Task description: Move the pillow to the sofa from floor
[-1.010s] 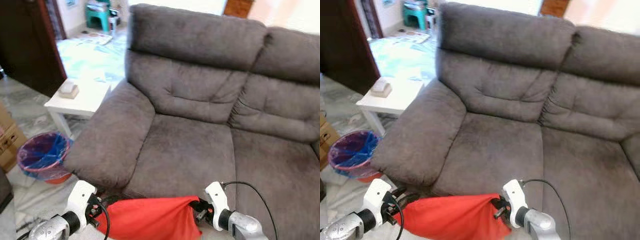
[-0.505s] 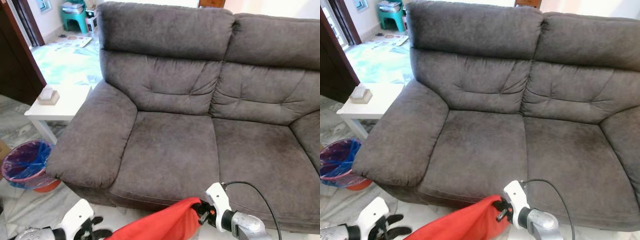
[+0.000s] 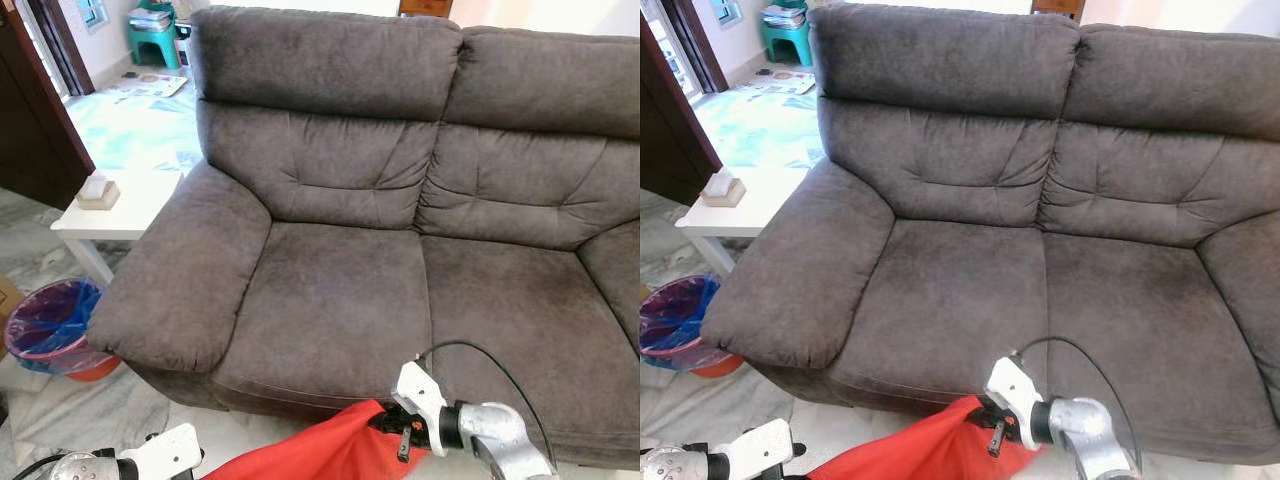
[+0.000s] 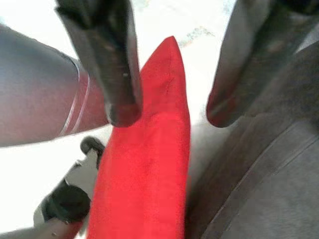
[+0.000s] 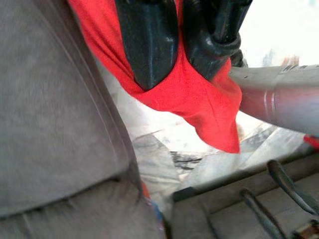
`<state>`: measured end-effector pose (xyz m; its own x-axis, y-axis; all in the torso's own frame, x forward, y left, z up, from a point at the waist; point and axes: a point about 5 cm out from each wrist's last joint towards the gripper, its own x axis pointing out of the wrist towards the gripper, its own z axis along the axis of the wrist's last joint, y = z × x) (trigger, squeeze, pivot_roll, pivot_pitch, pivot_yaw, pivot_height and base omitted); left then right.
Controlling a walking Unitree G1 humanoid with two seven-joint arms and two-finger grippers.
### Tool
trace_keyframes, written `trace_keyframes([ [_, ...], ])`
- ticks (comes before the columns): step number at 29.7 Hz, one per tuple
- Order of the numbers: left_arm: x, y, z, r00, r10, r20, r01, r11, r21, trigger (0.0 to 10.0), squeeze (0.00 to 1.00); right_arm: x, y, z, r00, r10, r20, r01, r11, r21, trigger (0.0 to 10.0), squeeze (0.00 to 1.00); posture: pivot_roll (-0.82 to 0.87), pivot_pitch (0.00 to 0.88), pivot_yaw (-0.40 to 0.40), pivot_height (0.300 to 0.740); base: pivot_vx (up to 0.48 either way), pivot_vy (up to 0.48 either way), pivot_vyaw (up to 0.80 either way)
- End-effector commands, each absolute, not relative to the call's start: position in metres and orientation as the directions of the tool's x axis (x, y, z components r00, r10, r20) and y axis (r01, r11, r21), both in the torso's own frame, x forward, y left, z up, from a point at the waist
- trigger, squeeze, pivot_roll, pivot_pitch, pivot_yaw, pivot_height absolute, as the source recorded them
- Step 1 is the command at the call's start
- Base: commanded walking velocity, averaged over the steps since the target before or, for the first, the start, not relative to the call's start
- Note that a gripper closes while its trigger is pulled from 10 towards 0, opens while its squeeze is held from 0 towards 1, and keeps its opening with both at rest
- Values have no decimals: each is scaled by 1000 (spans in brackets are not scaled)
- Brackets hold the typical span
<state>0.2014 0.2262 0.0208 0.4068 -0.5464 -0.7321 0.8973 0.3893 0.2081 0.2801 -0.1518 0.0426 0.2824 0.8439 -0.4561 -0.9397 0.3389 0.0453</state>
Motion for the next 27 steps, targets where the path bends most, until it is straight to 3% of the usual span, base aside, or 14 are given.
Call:
trace_keyframes([
  [1, 194, 228, 13, 360, -537, -763, 917, 354, 183, 10000, 1000, 285, -143, 61, 269, 885, -380, -958, 288, -6, 10000, 0, 167, 80, -27, 740, 0, 0, 0],
  [8, 199, 225, 7, 371, -548, -750, 922, 317, 224, 10000, 1000, 281, -143, 77, 211, 904, -371, -977, 211, -42, 10000, 0, 158, 67, -29, 740, 0, 0, 0],
  [27, 194, 221, -11, 348, -551, -758, 936, 256, 243, 10000, 1000, 281, -138, 114, 174, 924, -342, -983, 143, -113, 10000, 0, 146, 85, -40, 740, 0, 0, 0],
])
